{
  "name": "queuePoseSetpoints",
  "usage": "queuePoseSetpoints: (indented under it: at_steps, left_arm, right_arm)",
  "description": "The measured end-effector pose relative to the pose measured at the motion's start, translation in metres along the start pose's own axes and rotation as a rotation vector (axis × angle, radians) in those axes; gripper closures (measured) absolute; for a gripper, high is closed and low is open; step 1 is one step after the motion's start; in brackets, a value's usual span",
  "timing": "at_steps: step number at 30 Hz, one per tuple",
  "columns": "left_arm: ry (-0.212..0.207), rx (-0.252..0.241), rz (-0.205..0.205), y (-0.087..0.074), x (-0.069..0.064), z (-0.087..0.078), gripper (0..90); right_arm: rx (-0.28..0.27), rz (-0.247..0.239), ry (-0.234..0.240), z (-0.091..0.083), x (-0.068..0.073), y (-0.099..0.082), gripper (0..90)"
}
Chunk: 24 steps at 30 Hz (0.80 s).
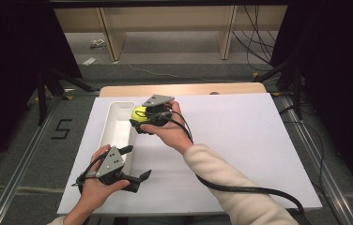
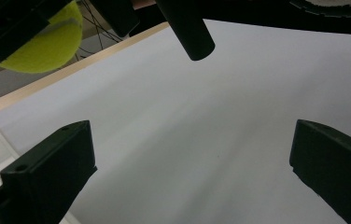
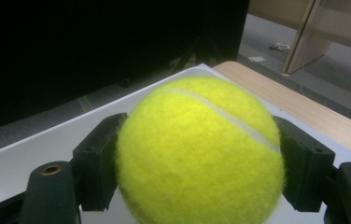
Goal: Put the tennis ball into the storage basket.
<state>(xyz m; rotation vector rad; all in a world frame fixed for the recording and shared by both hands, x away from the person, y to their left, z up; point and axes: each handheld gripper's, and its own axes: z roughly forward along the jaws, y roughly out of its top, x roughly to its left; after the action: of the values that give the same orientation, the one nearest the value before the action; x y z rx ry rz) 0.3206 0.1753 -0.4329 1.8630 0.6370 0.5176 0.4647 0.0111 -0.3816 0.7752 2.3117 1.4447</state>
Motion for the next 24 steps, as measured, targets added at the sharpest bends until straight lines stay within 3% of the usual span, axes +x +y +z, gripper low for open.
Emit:
queuePoseSetpoints:
  at_steps: [24]
  left_arm:
    - [-0.003,-0.002,-0.002,0.0,0.0,0.0,0.0]
  right_arm:
    - [0.005,-0.007,0.017,0.01,0.006,0.009,26.9]
